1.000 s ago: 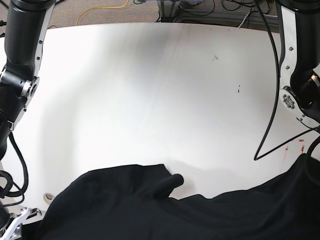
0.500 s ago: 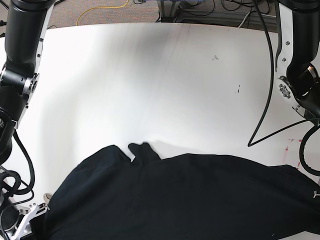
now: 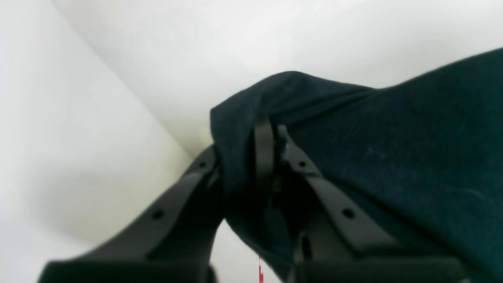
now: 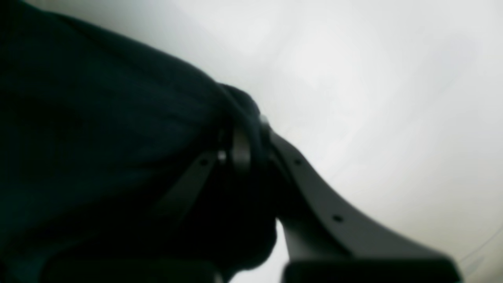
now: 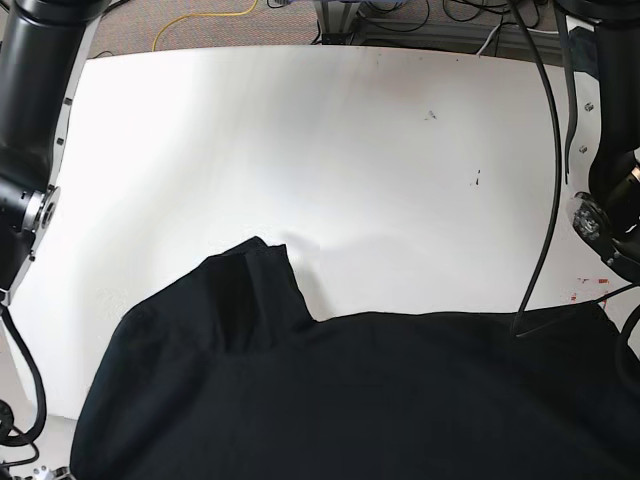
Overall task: Fold the T-shirt properly
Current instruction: 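Lift the shirt with both grippers and pull it toward the robot, then lower the black shirt onto the table with both grippers, dragging it flat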
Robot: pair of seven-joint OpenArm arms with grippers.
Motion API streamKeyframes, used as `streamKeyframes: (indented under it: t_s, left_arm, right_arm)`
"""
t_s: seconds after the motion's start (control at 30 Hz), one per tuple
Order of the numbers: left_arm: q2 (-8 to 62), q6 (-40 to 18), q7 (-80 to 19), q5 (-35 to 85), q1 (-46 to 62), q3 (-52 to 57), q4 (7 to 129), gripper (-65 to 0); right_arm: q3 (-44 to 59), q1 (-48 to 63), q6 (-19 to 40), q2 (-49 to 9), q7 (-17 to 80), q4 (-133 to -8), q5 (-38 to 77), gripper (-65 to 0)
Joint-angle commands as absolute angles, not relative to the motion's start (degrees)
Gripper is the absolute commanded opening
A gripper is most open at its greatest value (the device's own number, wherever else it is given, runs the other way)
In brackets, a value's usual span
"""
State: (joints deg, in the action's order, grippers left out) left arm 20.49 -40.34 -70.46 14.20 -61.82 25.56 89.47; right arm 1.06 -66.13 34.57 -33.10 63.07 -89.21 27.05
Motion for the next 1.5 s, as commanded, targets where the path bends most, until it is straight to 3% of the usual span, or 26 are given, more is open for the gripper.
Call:
streamKeyframes:
  t_s: [0.0,0.33,0.7,1.07,1.47]
  left_arm:
    - [21.3,-40.0,-69.1,13.6,-64.7,25.6,89.6,-65.0]
    - [21.0,-40.0,-69.1,13.8,-59.0,25.5,90.2,-65.0]
    - [20.8,-40.0,-69.1,14.0,-46.1,27.9,92.4,-65.0]
    - [18.8,-40.0,-69.1,16.0,-28.1,34.1,97.8,-65.0]
    - [18.9,-40.0,-69.0,23.1,-9.3,40.7,98.4,-65.0]
  right_arm:
    - [1.6,-69.8,34.0,-34.2,62.0,-88.7,25.8,-65.0]
    - [4.2,-63.8,34.0,-34.3,62.5,-93.1,25.9,-65.0]
    - [15.6,-42.4,34.0,-33.8,62.5,-104.1,27.5,-65.0]
    - [27.6,-18.2,34.0,-25.7,62.5,-114.2,29.7,-65.0]
    - [37.1,1.6,36.6,-16.4,61.8,-115.3,29.7,-65.0]
